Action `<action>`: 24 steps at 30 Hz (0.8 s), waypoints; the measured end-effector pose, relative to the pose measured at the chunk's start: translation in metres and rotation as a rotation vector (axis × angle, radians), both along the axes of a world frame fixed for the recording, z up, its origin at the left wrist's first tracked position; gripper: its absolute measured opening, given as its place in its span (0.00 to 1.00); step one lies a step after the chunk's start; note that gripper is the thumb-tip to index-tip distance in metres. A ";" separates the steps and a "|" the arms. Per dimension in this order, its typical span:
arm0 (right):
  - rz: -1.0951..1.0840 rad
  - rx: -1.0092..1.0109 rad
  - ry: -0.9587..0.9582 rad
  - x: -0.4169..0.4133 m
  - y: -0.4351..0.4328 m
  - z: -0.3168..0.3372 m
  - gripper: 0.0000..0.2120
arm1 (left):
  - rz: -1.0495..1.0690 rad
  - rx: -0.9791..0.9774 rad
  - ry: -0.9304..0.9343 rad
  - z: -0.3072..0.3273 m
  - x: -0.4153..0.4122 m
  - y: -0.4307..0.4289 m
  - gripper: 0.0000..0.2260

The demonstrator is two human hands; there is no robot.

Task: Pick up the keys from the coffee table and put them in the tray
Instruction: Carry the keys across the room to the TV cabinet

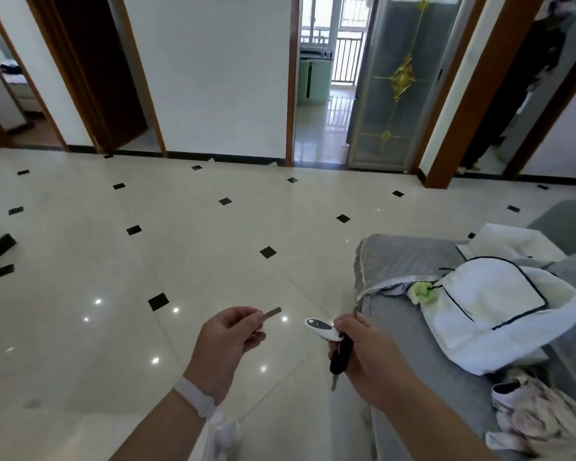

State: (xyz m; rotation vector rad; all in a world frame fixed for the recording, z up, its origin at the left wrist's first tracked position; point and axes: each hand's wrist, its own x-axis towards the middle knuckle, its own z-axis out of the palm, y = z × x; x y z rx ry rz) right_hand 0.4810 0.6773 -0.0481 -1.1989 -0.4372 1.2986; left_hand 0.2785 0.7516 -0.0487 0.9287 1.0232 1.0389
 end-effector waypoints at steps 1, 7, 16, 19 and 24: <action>-0.003 0.004 0.015 -0.001 0.017 0.000 0.10 | 0.003 0.002 0.000 0.001 -0.003 0.018 0.05; 0.071 -0.007 0.047 -0.004 0.098 -0.002 0.02 | 0.004 0.043 0.045 0.006 -0.017 0.092 0.03; 0.213 -0.025 0.121 0.009 0.225 -0.012 0.03 | 0.144 0.025 0.162 -0.012 -0.007 0.194 0.02; 0.262 -0.032 0.150 0.020 0.282 -0.013 0.06 | 0.239 -0.017 0.135 -0.014 0.006 0.240 0.01; 0.366 -0.023 0.158 0.052 0.382 -0.011 0.05 | 0.394 -0.042 0.136 -0.003 0.031 0.312 0.02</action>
